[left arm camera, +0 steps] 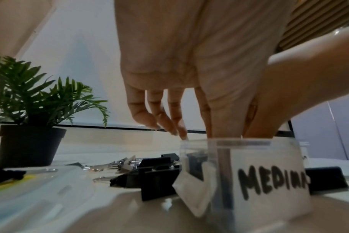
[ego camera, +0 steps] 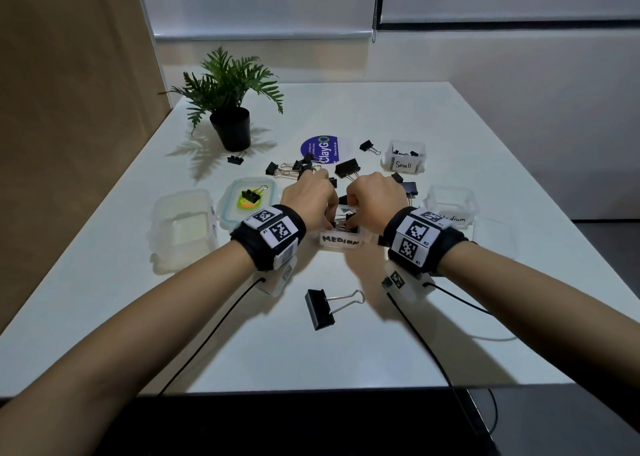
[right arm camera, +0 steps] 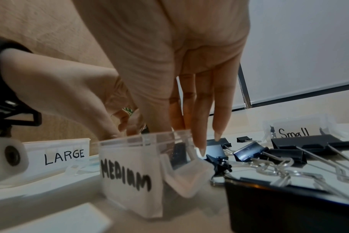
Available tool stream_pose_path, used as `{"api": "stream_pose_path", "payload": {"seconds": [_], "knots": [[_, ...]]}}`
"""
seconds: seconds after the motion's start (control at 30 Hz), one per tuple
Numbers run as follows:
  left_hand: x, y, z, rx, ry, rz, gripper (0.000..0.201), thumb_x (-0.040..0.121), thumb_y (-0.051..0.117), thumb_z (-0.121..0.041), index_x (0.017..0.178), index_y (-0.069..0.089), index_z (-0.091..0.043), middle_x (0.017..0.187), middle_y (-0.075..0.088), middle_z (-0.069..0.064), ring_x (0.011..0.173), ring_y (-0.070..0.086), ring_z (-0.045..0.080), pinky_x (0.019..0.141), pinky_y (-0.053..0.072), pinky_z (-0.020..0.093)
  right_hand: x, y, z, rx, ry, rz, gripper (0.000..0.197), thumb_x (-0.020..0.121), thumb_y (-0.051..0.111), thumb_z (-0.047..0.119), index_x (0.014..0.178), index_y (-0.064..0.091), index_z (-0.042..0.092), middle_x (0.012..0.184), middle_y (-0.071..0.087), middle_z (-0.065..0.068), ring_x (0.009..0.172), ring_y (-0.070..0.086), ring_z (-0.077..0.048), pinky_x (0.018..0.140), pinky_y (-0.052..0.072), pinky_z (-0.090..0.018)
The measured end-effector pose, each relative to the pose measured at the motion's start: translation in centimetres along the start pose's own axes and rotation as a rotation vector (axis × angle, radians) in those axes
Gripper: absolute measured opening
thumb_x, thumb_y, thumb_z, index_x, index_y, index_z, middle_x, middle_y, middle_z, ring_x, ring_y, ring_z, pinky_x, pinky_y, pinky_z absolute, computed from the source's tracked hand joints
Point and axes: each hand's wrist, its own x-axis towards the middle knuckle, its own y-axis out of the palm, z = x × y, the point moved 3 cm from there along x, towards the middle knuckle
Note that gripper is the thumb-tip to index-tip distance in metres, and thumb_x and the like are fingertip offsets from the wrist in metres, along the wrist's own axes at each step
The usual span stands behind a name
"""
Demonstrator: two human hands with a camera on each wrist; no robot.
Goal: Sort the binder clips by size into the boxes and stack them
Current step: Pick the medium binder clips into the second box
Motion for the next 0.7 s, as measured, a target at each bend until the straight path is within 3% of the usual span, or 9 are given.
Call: {"api": "stream_pose_path", "payload": {"seconds": [0.17, 0.27, 0.37, 0.6, 0.7], "knots": [[0.3, 0.0, 0.2, 0.014, -0.029, 0.016, 0.017, 0.066, 0.076, -0.013, 0.059, 0.060, -0.017, 0.097, 0.049, 0.002, 0.096, 0.046, 0.023, 0.062, 0.040, 0.033, 0.1, 0.3, -0.2, 0.023, 0.006, 0.001, 0.020, 0.073, 0.076, 0.023, 0.090, 0.066, 0.020, 0.097, 0.065, -0.005, 0.089, 0.063, -0.027, 0.063, 0.037, -0.028], [0.5, 0.3, 0.7, -0.090, -0.027, 0.075, 0.013, 0.061, 0.076, -0.008, 0.059, 0.065, -0.014, 0.078, 0.062, 0.001, 0.077, 0.058, 0.021, 0.058, 0.040, 0.027, 0.1, 0.4, -0.3, 0.035, 0.004, 0.001, 0.022, 0.071, 0.078, 0.025, 0.090, 0.068, 0.023, 0.096, 0.065, -0.003, 0.089, 0.063, -0.026, 0.063, 0.037, -0.028], [0.4, 0.5, 1.1, -0.163, -0.025, 0.091, 0.010, 0.060, 0.077, -0.006, 0.060, 0.067, -0.010, 0.063, 0.060, -0.003, 0.066, 0.056, 0.018, 0.058, 0.046, 0.028, 0.2, 0.5, -0.4, 0.054, 0.007, 0.016, 0.026, 0.069, 0.081, 0.028, 0.091, 0.069, 0.024, 0.097, 0.066, -0.002, 0.089, 0.063, -0.025, 0.063, 0.037, -0.027], [0.4, 0.1, 1.0, -0.162, -0.012, 0.106, 0.009, 0.062, 0.080, -0.011, 0.067, 0.073, -0.012, 0.073, 0.067, 0.004, 0.070, 0.059, 0.019, 0.065, 0.051, 0.031, 0.6, 0.5, -0.4, 0.068, 0.009, 0.025, 0.026, 0.069, 0.081, 0.029, 0.093, 0.071, 0.024, 0.097, 0.067, -0.001, 0.091, 0.064, -0.024, 0.064, 0.039, -0.027], [0.2, 0.0, 1.0, -0.144, -0.021, 0.080, 0.010, 0.064, 0.081, -0.012, 0.066, 0.071, -0.013, 0.073, 0.066, 0.004, 0.069, 0.056, 0.017, 0.063, 0.048, 0.028, 0.8, 0.6, -0.6, 0.087, 0.015, 0.035, 0.028, 0.068, 0.082, 0.032, 0.093, 0.072, 0.024, 0.095, 0.067, 0.000, 0.089, 0.064, -0.022, 0.063, 0.040, -0.027]]}}
